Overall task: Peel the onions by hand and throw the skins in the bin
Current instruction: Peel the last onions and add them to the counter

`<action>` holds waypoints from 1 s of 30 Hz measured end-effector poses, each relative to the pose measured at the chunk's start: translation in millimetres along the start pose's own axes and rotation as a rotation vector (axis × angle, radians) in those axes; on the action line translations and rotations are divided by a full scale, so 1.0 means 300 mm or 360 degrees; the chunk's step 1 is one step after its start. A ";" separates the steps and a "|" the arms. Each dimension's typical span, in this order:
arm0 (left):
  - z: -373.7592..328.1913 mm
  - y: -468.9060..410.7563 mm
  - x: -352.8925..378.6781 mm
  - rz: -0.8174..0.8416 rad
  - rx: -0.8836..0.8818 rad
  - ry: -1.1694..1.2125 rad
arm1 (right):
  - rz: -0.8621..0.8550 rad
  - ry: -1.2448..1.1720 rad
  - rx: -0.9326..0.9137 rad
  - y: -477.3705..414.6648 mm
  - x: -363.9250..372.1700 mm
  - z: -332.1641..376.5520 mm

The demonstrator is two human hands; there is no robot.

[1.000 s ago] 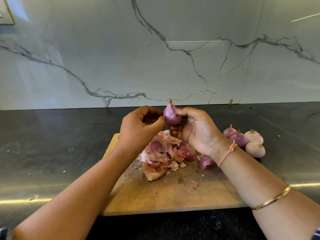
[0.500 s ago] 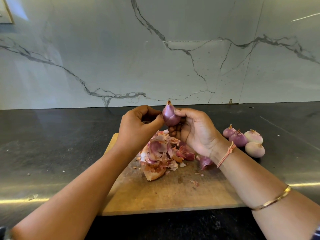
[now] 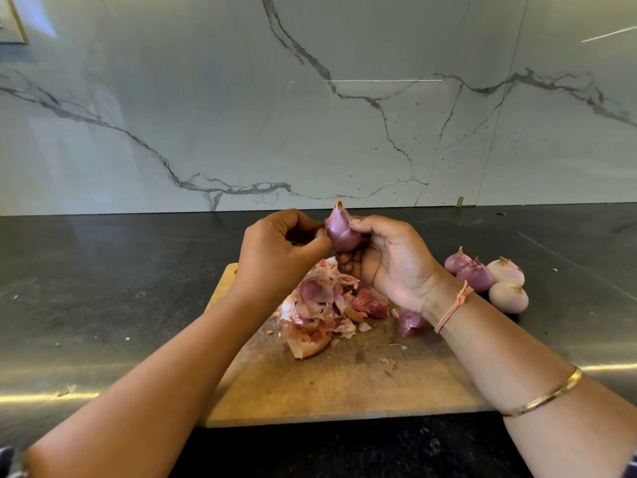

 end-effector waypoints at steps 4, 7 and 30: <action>0.007 -0.006 -0.001 -0.0062 0.0044 -0.0078 | 0.0040 0.0030 -0.0014 0.006 0.003 0.001; 0.015 -0.012 -0.004 -0.0100 0.0049 -0.0110 | 0.0037 0.0040 -0.0036 0.008 0.008 -0.001; 0.009 0.001 -0.001 -0.0066 0.0033 0.0113 | 0.0045 0.0267 -0.0162 0.003 0.014 -0.001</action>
Point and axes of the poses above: each hand's wrist, its own y-axis away from the middle knuckle, its own x-axis out of the palm, z = x × y, the point moved 2 cm from there along -y, towards the middle knuckle, and after that the axes turned 13 degrees about -x, right-handed, at the moved point
